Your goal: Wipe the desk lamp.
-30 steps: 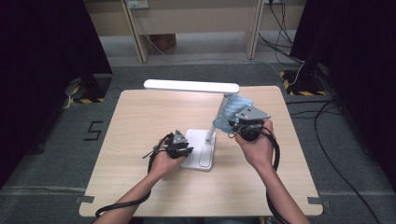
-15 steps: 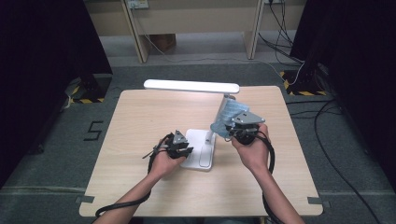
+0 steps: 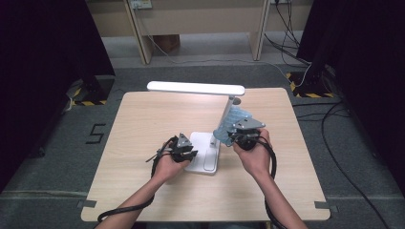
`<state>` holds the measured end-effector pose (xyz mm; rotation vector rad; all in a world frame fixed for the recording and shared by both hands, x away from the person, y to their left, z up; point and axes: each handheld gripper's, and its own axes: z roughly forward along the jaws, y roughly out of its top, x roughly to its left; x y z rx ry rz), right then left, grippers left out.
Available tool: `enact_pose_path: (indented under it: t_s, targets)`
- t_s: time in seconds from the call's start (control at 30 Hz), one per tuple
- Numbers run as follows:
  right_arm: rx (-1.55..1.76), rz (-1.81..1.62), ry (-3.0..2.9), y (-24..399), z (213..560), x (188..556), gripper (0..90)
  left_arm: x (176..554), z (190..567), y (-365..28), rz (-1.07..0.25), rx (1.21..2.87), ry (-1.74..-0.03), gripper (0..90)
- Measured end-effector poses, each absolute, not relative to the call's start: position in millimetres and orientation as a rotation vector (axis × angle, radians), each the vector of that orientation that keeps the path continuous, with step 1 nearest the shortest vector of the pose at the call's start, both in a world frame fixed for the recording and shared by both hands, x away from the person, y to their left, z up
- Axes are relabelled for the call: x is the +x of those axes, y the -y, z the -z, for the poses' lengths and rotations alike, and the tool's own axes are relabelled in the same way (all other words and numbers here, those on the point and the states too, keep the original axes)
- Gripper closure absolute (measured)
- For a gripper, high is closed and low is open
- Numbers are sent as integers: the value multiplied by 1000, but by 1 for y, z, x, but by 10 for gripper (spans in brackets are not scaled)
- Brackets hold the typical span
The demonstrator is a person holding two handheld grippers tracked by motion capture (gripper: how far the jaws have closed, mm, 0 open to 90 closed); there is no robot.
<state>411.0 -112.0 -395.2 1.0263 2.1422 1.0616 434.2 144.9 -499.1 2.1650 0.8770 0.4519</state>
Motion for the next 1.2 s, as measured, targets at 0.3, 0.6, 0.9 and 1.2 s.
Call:
enact_pose_path:
  t_s: [0.3,0.6,0.9,1.2]
  targets:
    - [1053,-1052,-2163,109,407,414,768,435,499,-145,-448,2168,-876,681]
    - [1071,-1044,-2188,105,419,418,768,434,499,-145,-461,2167,-870,689]
    - [1093,-1037,-2222,101,433,423,768,434,499,-145,-462,2167,-871,694]
    - [1116,-1039,-2264,98,446,429,767,435,499,-145,-463,2166,-870,694]
